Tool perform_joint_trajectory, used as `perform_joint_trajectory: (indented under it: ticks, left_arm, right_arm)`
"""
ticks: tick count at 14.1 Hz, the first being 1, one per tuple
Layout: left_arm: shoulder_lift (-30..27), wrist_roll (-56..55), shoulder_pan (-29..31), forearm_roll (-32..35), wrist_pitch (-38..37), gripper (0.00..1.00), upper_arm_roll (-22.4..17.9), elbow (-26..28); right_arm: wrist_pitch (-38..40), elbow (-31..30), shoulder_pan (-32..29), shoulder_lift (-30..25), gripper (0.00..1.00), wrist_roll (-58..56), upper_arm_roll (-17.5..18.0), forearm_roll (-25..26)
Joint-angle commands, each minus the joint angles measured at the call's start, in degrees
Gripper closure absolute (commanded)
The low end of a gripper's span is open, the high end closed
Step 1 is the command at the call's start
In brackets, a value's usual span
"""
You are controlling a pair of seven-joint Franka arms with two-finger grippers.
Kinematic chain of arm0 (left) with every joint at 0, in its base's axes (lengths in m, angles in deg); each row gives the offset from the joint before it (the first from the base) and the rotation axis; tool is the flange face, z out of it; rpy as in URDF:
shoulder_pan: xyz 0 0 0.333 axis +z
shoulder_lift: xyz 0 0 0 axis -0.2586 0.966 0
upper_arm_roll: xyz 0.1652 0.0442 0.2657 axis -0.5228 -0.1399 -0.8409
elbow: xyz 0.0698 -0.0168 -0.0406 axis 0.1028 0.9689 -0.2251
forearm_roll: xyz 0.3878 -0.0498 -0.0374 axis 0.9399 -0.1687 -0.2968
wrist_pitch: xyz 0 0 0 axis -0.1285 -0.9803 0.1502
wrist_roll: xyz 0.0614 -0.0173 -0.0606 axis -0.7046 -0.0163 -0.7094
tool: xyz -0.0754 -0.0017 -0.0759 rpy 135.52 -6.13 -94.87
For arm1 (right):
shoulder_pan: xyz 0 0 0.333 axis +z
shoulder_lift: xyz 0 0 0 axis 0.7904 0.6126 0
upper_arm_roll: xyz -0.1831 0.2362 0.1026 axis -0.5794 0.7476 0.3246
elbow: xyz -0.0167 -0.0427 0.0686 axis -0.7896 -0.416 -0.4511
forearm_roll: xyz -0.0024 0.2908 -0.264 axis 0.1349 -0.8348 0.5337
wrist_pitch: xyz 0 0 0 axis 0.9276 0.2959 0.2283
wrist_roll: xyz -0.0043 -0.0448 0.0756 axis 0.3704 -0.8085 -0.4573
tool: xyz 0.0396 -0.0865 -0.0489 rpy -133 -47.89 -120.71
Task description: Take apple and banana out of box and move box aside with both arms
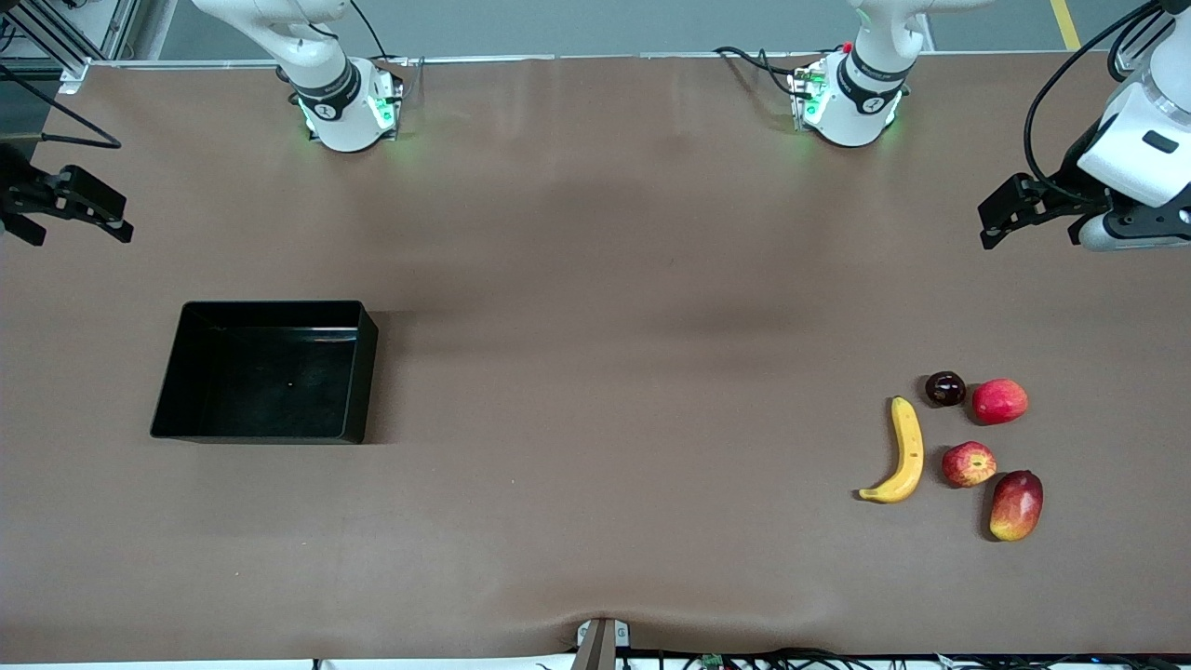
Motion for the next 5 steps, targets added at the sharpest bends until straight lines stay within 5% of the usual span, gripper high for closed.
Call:
perform_joint_trajectory:
  ticks: [1,5]
  left_arm:
    - [0.66,0.03,-0.19,-1.04,-1.13,0.0,-0.02,-1.5]
    - [0.58,0.2,-0.28,-1.22,-2.36,0.0,0.07,-1.5]
  right_arm:
    - [1.63,1.47,0.19,0.8,0.0,-0.71,0.17,0.05]
    - [1.28,2.52,0.28,1.32,0.0,-1.15,0.26,0.14]
